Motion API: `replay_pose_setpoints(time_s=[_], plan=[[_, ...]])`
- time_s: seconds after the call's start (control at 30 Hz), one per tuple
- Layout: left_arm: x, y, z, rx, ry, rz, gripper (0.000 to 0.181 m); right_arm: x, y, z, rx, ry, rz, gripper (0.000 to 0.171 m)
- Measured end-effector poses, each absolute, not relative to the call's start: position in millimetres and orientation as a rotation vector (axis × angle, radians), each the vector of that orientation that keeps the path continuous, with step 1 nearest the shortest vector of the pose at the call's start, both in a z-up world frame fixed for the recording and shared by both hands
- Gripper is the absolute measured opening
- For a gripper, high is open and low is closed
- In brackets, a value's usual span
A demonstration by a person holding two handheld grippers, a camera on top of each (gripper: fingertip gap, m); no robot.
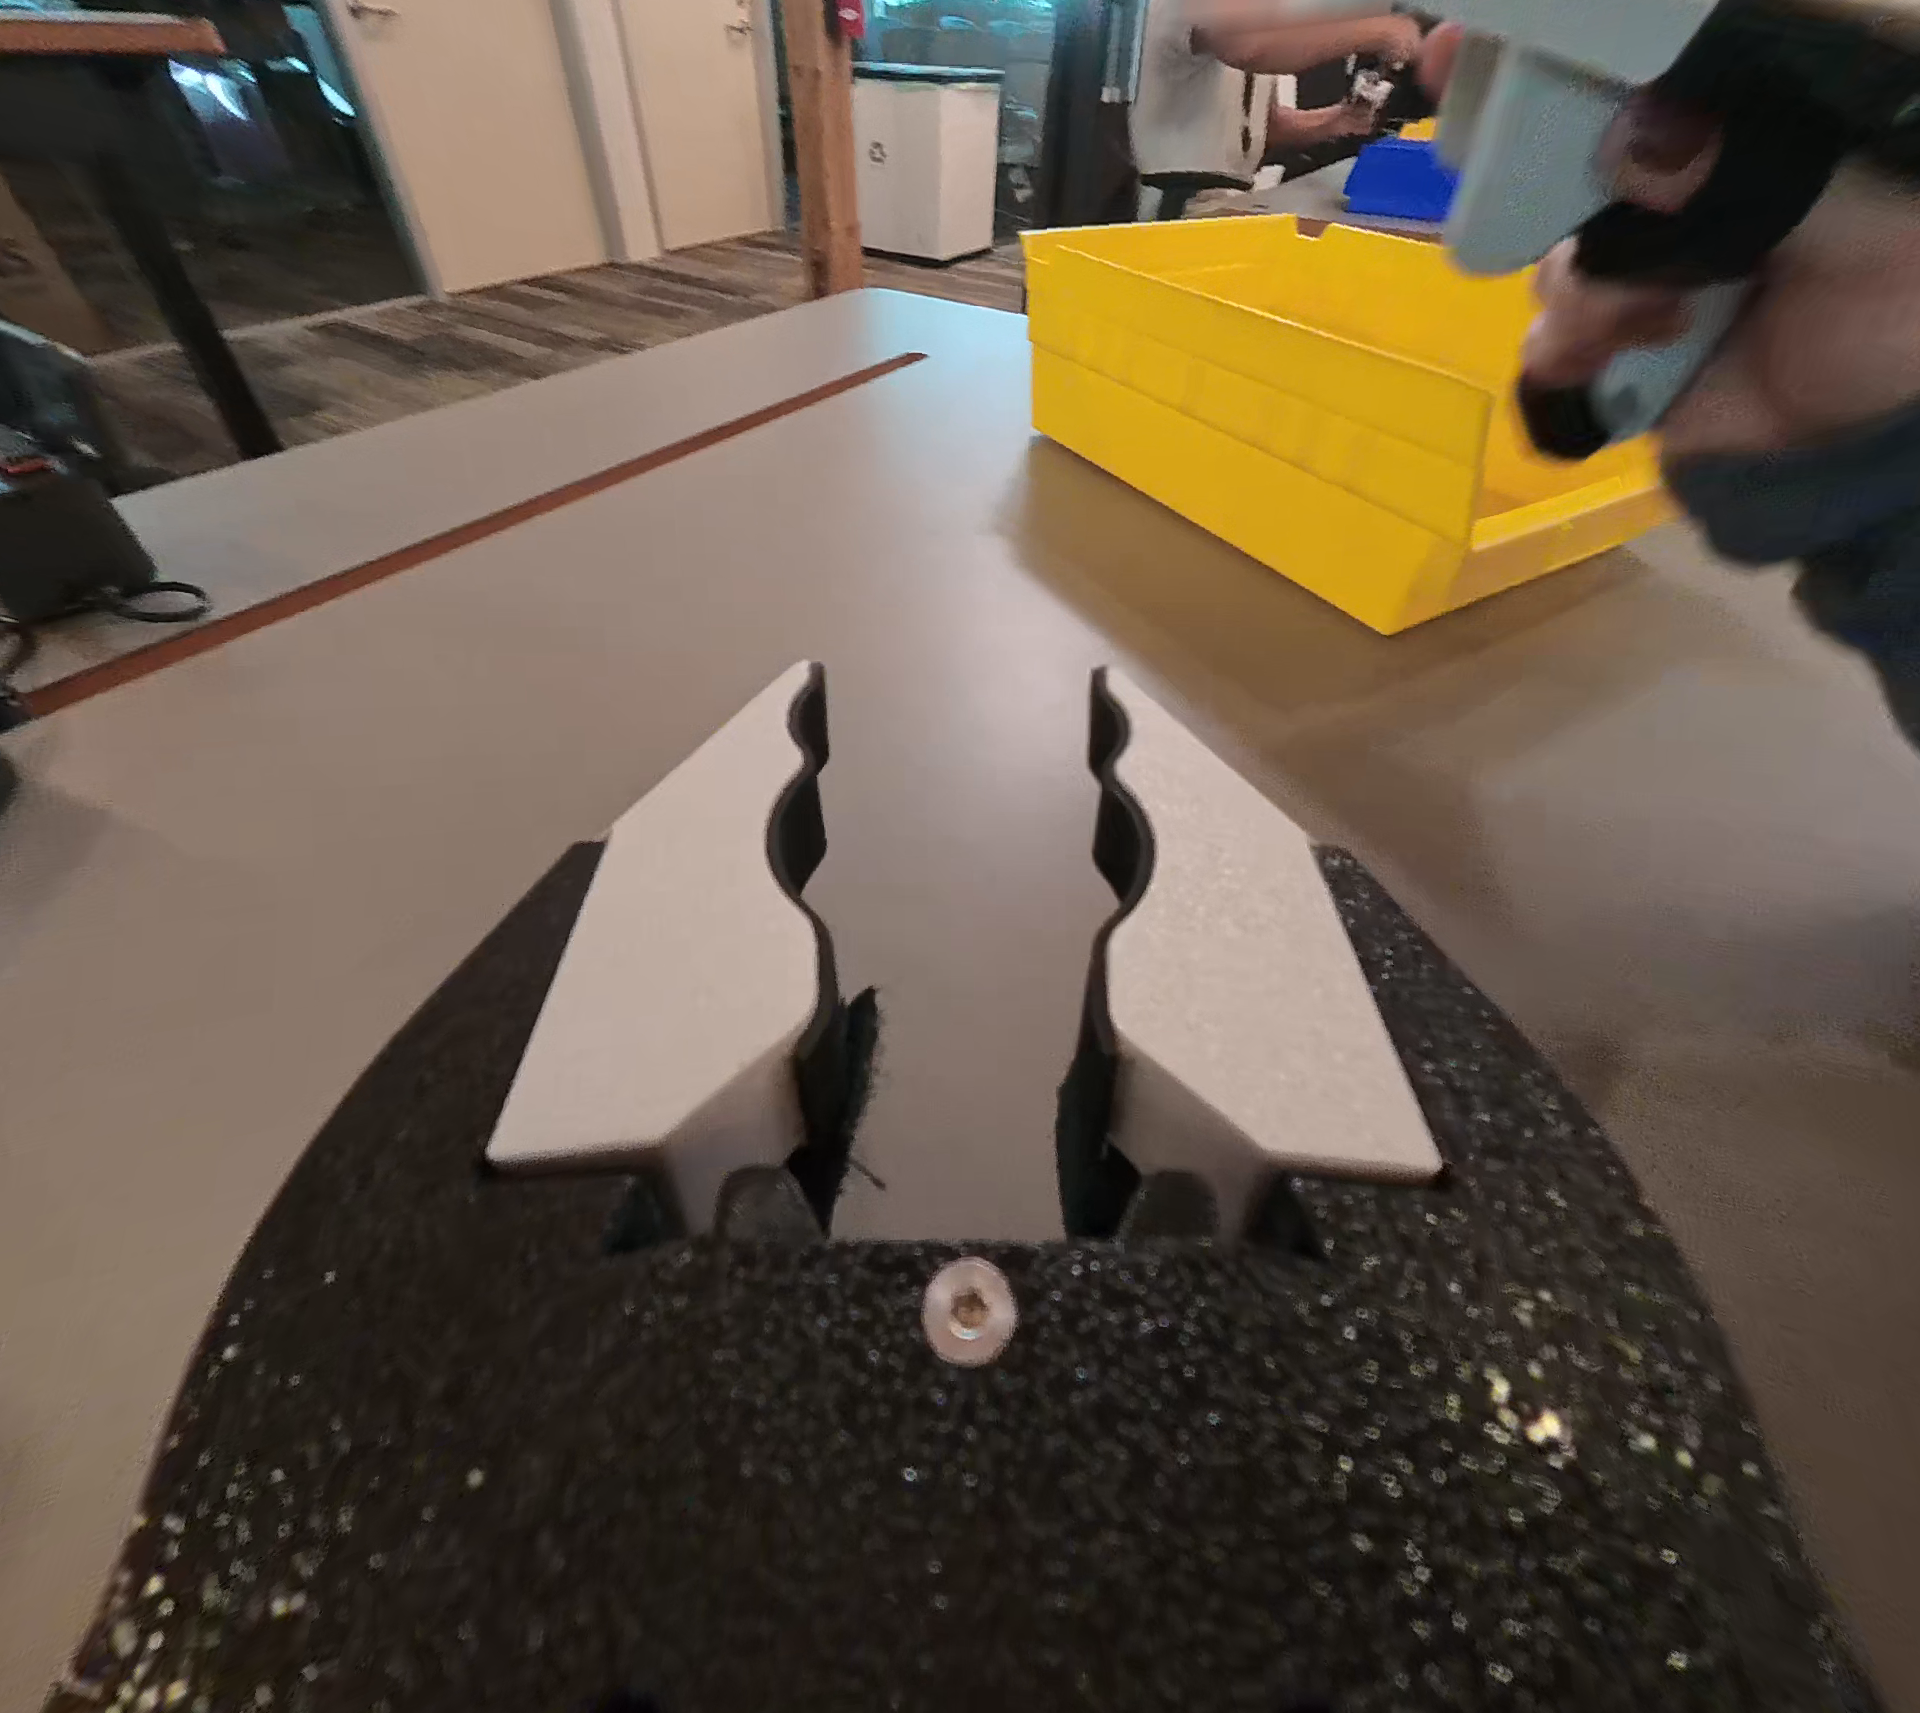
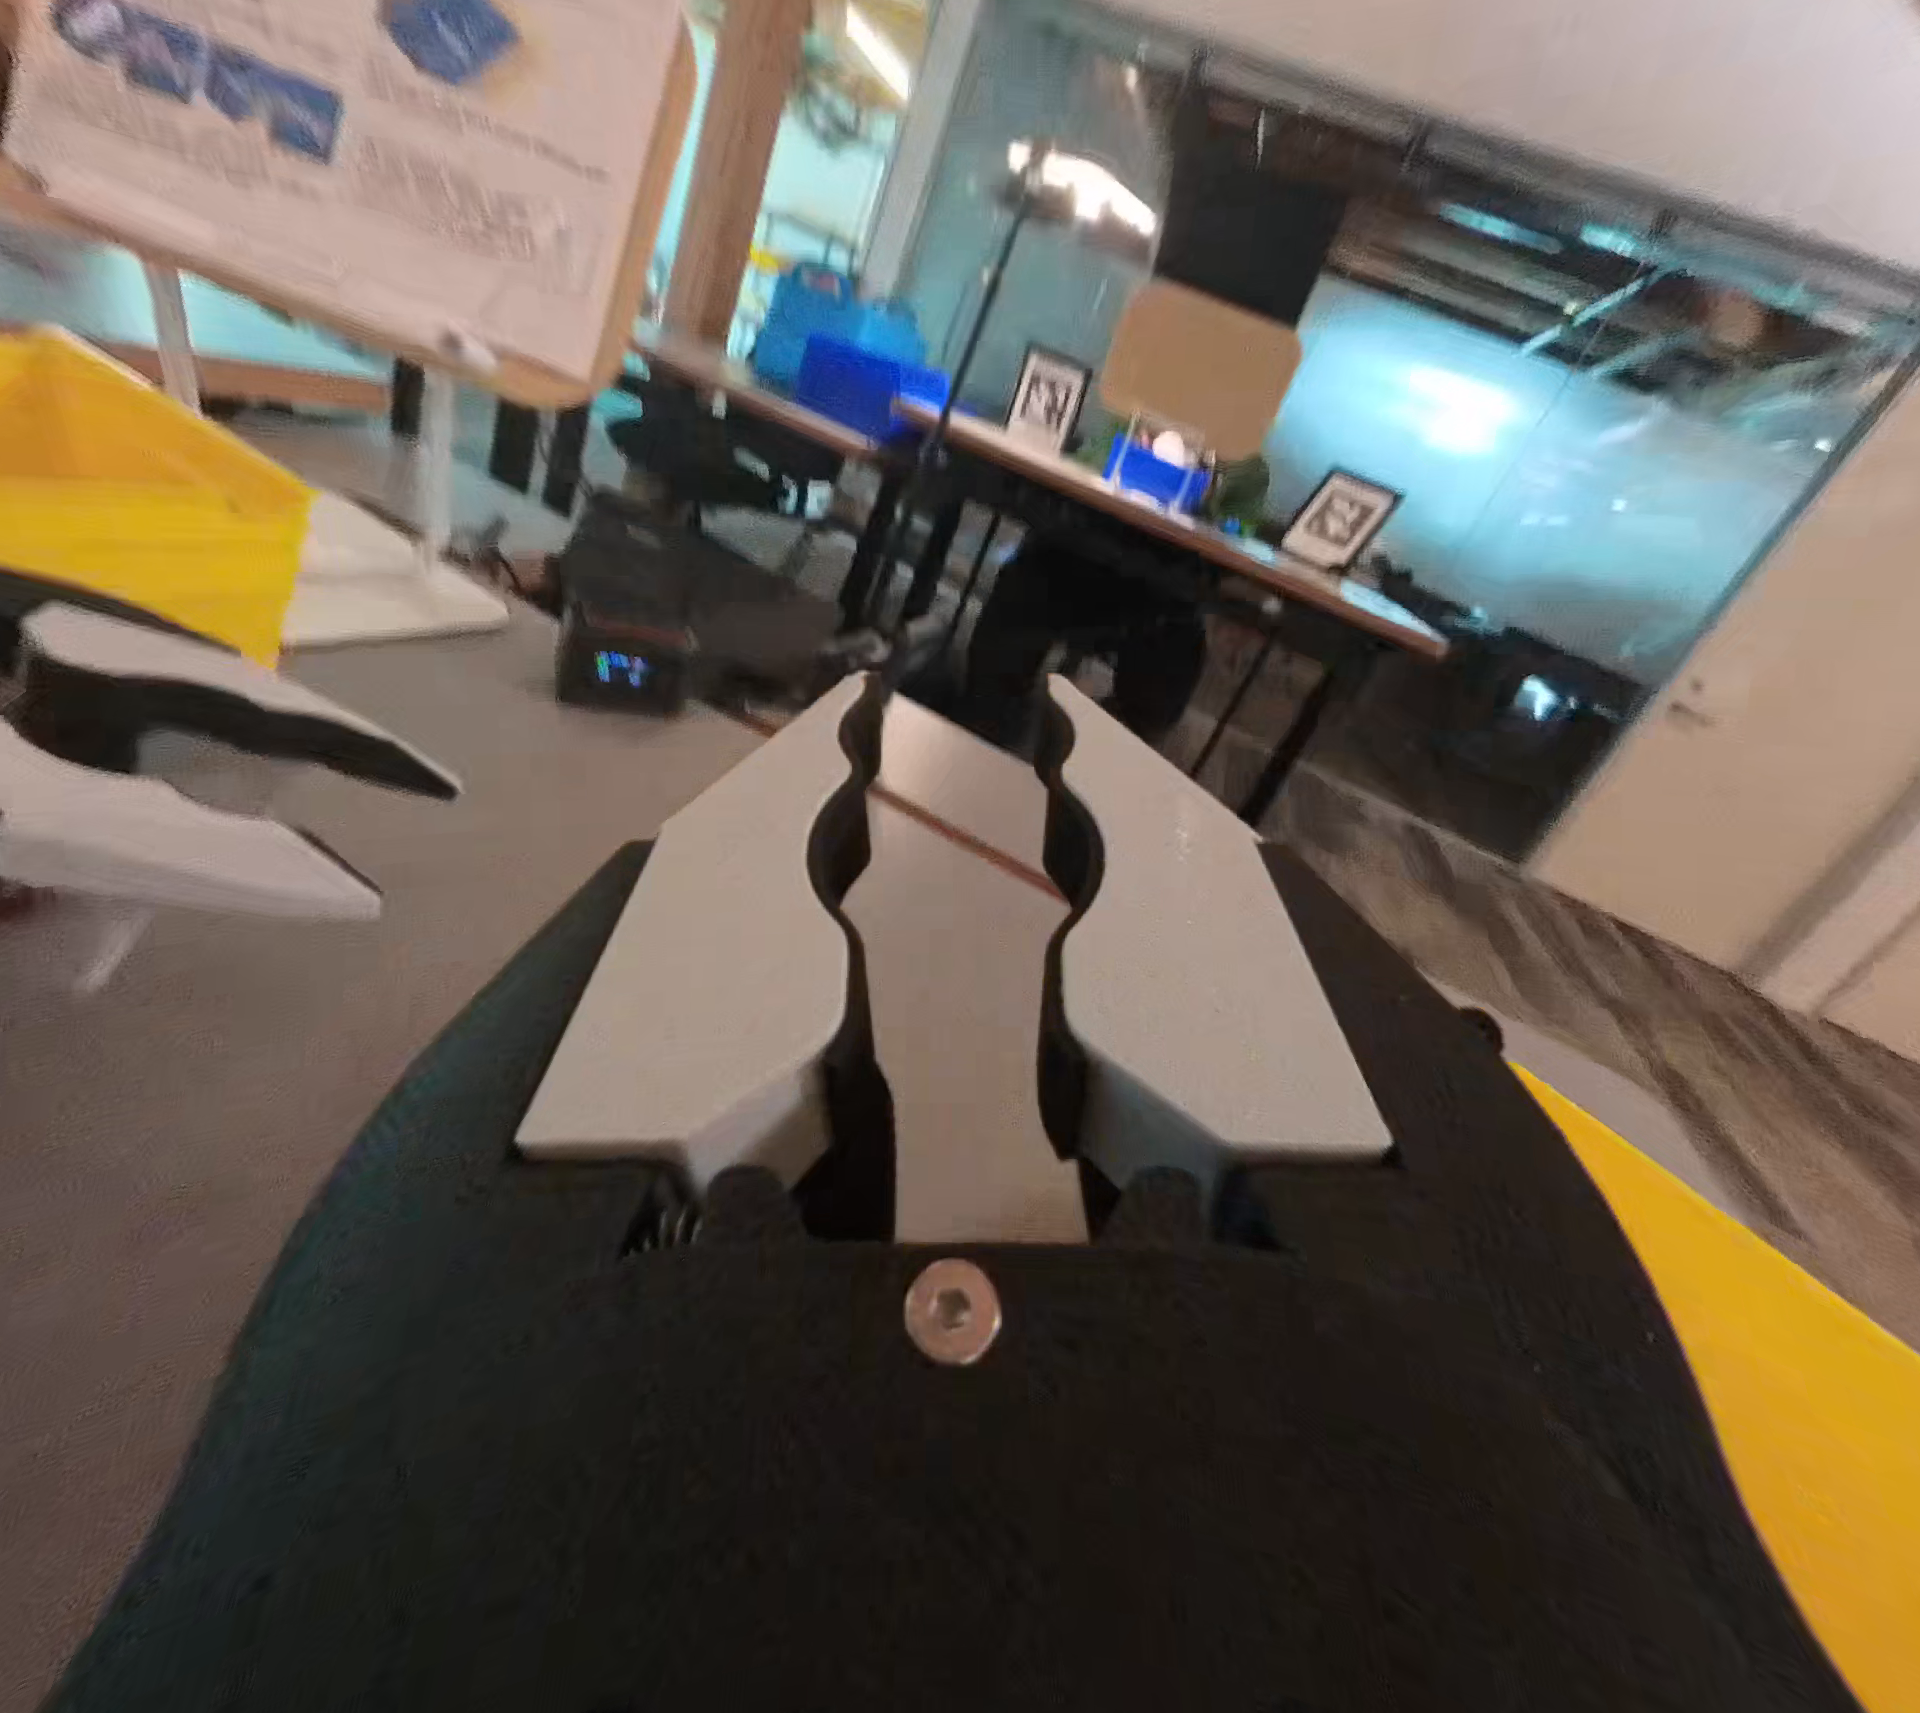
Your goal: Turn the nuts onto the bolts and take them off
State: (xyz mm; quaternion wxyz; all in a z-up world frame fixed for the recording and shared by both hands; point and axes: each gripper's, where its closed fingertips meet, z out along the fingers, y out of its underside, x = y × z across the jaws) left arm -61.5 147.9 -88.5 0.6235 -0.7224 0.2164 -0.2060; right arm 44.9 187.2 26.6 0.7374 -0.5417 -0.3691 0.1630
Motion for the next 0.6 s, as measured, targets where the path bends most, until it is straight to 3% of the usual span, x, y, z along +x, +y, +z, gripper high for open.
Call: replay_pose_setpoints(time_s=[0.07, 0.2, 0.3, 0.4, 0.47, 0.6], plan=[[-68.4, 149.6, -84.0, -1.637, 0.457, -0.441, 0.039, 3.9, 184.6, 9.7, -1.111, -0.753, 0.459, 0.023], [-77.1, 150.0, -78.9, -1.612, 0.43, -0.389, 0.039, -28.7, 217.4, -47.6, -1.173, -0.689, 0.418, 0.022], [-79.0, 144.1, -72.7, -1.63, 0.486, -0.343, 0.03, -34.5, 219.2, -53.2, -1.192, -0.692, 0.489, 0.021], [-94.2, 121.4, -52.6, -1.737, 0.514, -0.227, 0.043, -39.7, 211.1, -52.6, -1.114, -0.74, 0.527, 0.018], [-118.2, 99.5, -32.0, -1.769, 0.49, -0.14, 0.043, -42.8, 212.8, -55.0, -1.12, -0.756, 0.511, 0.018], [-229.5, 79.6, -21.1, -2.024, 0.511, 0.281, 0.05, -53.5, 204.4, -55.9, -1.074, -0.834, 0.475, 0.017]])
